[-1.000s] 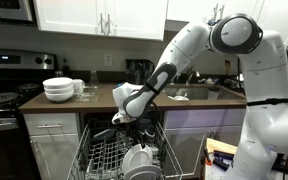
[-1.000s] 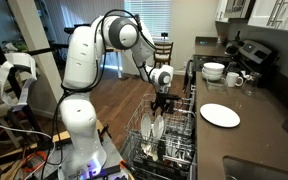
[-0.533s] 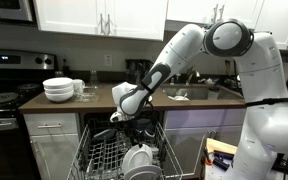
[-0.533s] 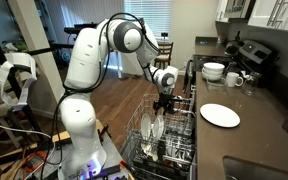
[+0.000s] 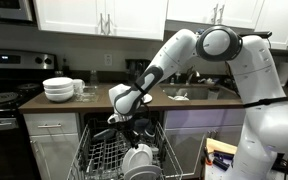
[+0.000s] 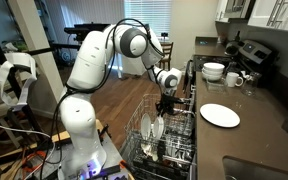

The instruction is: Get the rightmost plate on the plate dryer and put it on top of the white plate on the counter

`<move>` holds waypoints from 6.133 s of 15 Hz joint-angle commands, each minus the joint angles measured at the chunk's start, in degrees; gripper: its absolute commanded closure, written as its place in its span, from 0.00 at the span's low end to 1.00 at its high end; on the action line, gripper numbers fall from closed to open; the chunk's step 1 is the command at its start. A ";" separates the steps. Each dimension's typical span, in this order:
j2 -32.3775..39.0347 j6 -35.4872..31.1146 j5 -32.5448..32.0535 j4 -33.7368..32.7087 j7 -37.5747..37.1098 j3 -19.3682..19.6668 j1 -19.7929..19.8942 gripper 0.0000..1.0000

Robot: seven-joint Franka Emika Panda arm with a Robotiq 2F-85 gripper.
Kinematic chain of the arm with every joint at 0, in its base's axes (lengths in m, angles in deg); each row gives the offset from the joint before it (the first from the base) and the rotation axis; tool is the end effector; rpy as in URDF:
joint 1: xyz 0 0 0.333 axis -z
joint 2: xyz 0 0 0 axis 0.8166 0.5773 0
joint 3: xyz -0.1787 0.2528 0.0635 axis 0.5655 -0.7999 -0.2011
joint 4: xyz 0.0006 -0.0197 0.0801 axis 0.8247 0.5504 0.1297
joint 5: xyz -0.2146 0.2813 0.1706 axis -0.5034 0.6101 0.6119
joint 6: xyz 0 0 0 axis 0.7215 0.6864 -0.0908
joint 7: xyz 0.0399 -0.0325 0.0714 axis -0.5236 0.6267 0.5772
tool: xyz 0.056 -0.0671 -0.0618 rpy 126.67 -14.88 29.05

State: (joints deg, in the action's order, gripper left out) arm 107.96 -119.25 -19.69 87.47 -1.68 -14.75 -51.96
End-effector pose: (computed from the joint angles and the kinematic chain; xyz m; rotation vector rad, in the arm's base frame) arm 0.5640 0.0405 0.1780 -2.3777 -1.6719 0.4656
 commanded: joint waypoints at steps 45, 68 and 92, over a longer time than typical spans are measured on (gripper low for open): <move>2.94 22.65 10.21 -12.07 -13.55 -0.09 -0.11 0.98; -7.30 18.43 -2.98 -4.37 -42.21 0.61 -6.99 0.98; -10.52 20.53 -14.35 -3.15 -61.00 0.25 -13.89 0.99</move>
State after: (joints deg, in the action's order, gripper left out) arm 98.52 -100.12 -30.82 84.27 -57.93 -14.81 -64.06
